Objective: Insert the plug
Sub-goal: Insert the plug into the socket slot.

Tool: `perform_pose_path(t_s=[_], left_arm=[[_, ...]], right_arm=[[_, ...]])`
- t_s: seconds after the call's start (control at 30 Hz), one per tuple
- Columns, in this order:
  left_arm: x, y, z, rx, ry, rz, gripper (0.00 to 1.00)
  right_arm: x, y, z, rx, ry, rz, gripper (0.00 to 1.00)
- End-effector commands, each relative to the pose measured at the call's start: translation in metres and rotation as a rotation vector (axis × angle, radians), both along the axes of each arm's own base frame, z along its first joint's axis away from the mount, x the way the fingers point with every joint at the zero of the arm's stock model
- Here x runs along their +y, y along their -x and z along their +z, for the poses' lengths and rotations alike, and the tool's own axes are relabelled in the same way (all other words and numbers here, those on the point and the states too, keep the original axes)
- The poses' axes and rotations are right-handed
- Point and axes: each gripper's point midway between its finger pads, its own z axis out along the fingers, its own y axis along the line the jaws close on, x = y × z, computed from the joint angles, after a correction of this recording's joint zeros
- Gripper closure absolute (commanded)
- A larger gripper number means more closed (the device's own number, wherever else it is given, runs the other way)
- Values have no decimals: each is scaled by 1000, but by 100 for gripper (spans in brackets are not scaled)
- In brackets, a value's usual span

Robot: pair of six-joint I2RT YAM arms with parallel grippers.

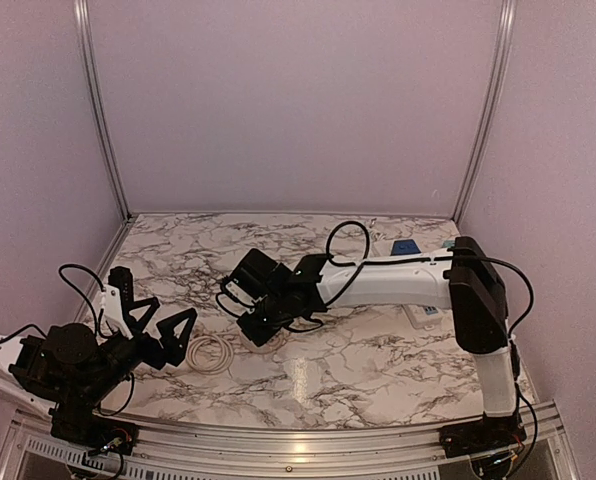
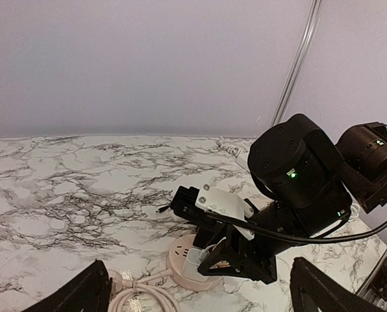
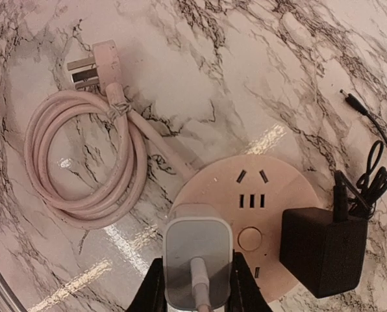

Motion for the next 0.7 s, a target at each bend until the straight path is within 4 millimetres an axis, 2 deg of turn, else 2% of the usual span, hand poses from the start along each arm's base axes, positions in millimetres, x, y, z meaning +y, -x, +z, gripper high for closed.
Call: perform_pose_path(t_s=[0.0,0.07,0.2,0.33,0.5,0.67], left_arm=[[4,-1,1,5,21,9,2],[4,-1,2,4,22,8,2],[2,-1,3,6,22,6,2],[0,-1,4,6,15,4,1],[-2,0,3,6,13,3,1],[-4,-1,6,3,13,2,1]], right_arm=[[-74,36,-94,206,360,-10,100],[-69,30,-84,187,341,-15,98],[-60,26,-69,167,304,-10,87],[-49,20,-51,138,246,-15,66],[-37,11,-26,97,183,-27,57],[-27,3,2,53,128,-36,55]])
